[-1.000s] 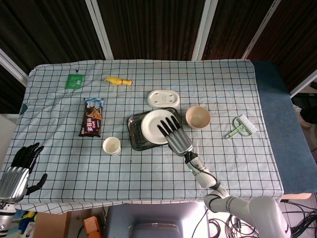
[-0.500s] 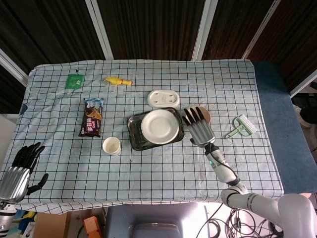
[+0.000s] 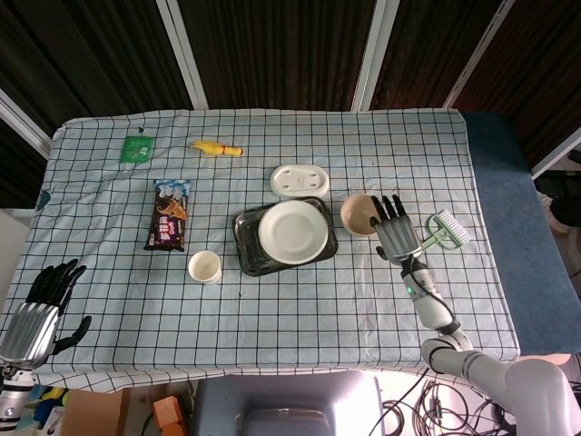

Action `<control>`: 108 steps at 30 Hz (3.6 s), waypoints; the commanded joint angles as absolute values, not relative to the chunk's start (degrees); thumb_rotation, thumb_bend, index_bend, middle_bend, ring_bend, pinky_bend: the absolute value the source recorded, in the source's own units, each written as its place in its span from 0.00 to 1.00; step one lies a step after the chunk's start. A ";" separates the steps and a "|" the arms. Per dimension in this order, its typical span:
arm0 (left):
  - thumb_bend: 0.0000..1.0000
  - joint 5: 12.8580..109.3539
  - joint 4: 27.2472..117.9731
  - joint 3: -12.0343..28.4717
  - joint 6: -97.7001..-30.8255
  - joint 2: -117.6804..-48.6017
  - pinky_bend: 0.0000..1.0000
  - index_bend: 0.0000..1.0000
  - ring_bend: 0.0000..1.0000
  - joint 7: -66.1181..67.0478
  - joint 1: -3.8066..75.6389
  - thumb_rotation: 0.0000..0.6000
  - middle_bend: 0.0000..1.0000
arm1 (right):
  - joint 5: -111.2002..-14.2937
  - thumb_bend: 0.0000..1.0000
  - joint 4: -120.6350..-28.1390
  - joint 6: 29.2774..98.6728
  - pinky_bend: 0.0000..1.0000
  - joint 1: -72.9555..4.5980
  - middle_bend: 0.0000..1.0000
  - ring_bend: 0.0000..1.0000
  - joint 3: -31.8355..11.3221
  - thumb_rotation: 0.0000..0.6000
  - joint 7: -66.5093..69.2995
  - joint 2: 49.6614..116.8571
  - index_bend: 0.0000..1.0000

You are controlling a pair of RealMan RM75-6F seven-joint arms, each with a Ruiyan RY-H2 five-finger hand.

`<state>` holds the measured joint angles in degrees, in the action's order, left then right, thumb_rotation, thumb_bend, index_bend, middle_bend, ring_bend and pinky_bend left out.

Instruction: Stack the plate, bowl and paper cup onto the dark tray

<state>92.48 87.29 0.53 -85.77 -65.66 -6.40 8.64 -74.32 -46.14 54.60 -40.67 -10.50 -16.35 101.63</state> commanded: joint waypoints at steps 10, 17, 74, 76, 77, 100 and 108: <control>0.36 92.67 87.44 0.35 -86.36 -65.51 0.02 0.00 0.00 -6.46 8.33 1.00 0.00 | -75.86 0.33 -37.20 54.02 0.00 -42.96 0.04 0.00 -10.66 1.00 -10.78 107.45 0.56; 0.35 92.77 87.40 0.24 -86.62 -65.31 0.02 0.00 0.00 -6.88 8.16 1.00 0.00 | -76.88 0.43 -35.71 56.37 0.00 -42.94 0.07 0.00 -10.70 1.00 -9.39 108.30 0.68; 0.36 93.31 87.58 0.21 -87.87 -64.99 0.02 0.00 0.00 -7.23 7.63 1.00 0.00 | -77.57 0.27 -50.46 60.19 0.00 -47.63 0.12 0.00 -12.86 1.00 -18.73 110.68 0.33; 0.36 93.24 87.59 0.23 -87.74 -65.03 0.02 0.00 0.00 -7.13 7.67 1.00 0.00 | -78.10 0.27 -52.93 61.23 0.00 -46.84 0.12 0.00 -12.43 1.00 -18.92 109.07 0.33; 0.36 93.22 87.60 0.23 -87.69 -65.04 0.02 0.00 0.00 -7.09 7.70 1.00 0.00 | -78.26 0.27 -53.86 61.55 0.00 -46.55 0.12 0.00 -12.28 1.00 -19.03 108.45 0.33; 0.36 93.08 88.05 0.12 -87.78 -64.63 0.02 0.00 0.00 -6.94 7.46 1.00 0.00 | -79.67 0.27 -65.79 60.23 0.00 -51.14 0.10 0.00 -14.55 1.00 -22.52 111.20 0.30; 0.36 92.35 87.72 0.19 -88.47 -64.20 0.02 0.00 0.00 -7.77 6.68 1.00 0.00 | -77.33 0.27 -54.89 56.43 0.00 -58.33 0.02 0.00 -18.28 1.00 -24.48 122.67 0.26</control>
